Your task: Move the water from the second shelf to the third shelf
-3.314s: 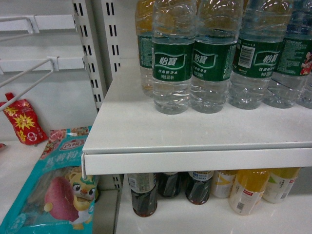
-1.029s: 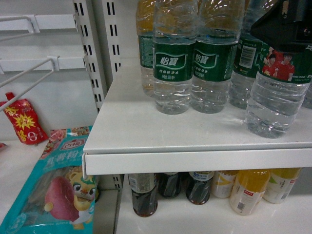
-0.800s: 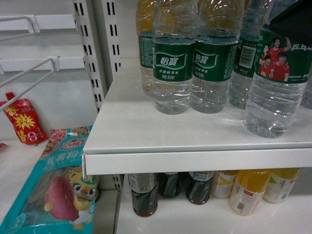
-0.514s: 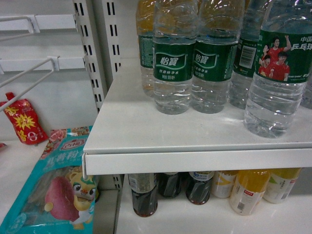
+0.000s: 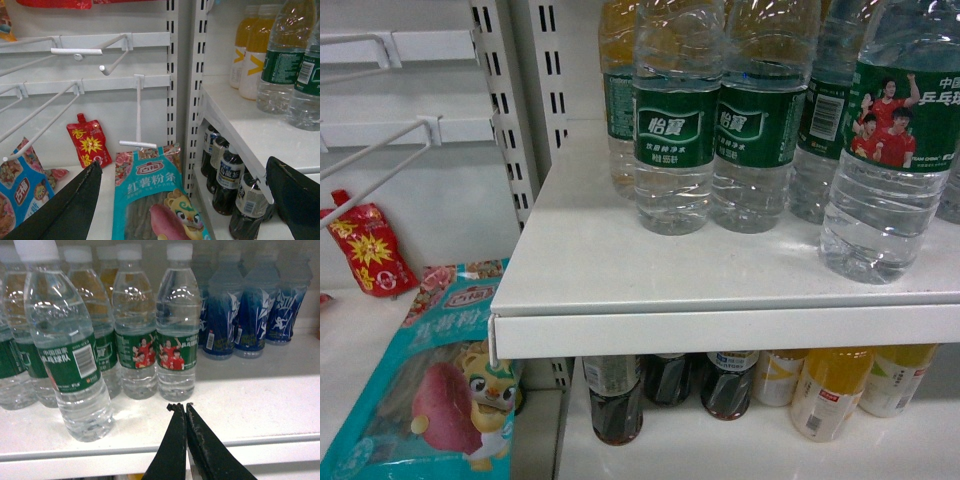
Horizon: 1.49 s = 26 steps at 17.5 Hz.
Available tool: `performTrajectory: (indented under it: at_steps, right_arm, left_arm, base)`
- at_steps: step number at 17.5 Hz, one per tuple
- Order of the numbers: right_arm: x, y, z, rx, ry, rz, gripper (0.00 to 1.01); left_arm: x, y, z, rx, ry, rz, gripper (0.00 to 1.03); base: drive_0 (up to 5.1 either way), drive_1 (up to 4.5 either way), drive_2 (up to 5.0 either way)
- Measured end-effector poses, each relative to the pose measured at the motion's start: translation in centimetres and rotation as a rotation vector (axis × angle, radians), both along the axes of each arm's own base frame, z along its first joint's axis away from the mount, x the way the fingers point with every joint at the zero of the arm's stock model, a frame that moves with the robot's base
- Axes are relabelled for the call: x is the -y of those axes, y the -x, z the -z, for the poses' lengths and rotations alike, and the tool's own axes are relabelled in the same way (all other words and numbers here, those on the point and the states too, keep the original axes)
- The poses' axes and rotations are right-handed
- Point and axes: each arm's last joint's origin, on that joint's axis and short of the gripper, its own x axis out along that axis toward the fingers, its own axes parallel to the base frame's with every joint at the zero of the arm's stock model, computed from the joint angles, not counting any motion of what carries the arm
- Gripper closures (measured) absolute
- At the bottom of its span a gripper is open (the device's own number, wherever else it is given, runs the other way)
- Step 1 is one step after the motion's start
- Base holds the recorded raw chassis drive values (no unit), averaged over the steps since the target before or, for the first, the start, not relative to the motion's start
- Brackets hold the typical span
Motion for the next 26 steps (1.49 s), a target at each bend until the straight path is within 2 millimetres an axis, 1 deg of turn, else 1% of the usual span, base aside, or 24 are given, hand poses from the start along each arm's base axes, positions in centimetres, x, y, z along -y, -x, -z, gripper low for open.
performTrajectory:
  at_steps: [2,6,12,13,19,21,22,23,24,26]
  right_arm:
    - [0.0,0.7,1.1,-0.008,0.004,0.001,0.99]
    - [0.0,1.8,2.5,-0.007,0.004,0.000,0.99]
    - [0.0,2.9,3.6,0.019,0.004,0.001,0.99]
    - [0.0,3.1,4.0,0.001,0.004,0.000,0.99]
    - [0.0,3.5,4.0,0.011,0.004,0.001,0.99]
    - [0.0,4.2,4.5,-0.039,0.005,-0.001,0.99]
    - [0.0,4.6,4.3,0.002,0.004,0.001,0.99]
    - [0.0,4.7,4.1,0.016,0.004,0.002,0.99]
    - [0.0,4.7,4.3,-0.005,0.004,0.001,0.99]
    - [0.0,4.7,4.3,0.004,0.004,0.000,0.99]
  left_arm:
    - [0.0,0.0,0.0,0.000,0.000,0.000,0.05]
    - [0.0,0.0,0.0,0.000,0.000,0.000,0.05]
    - [0.0,0.0,0.0,0.000,0.000,0.000,0.05]
    - [0.0,0.0,0.0,0.000,0.000,0.000,0.05]
    - [0.0,0.0,0.0,0.000,0.000,0.000,0.05]
    - [0.0,0.0,0.0,0.000,0.000,0.000,0.05]
    - [0.0,0.0,0.0,0.000,0.000,0.000,0.05]
    - [0.0,0.0,0.0,0.000,0.000,0.001,0.05]
    - [0.0,0.0,0.0,0.000,0.000,0.000,0.05]
    - [0.0,0.0,0.0,0.000,0.000,0.000,0.05]
  base:
    - [0.0,0.00,0.0]
    - [0.0,0.00,0.0]
    - [0.0,0.00,0.0]
    - [0.0,0.00,0.0]
    - [0.0,0.00,0.0]
    - [0.0,0.00,0.0]
    - [0.0,0.00,0.0]
    - [0.0,0.00,0.0]
    - [0.0,0.00,0.0]
    - [0.0,0.00,0.0]
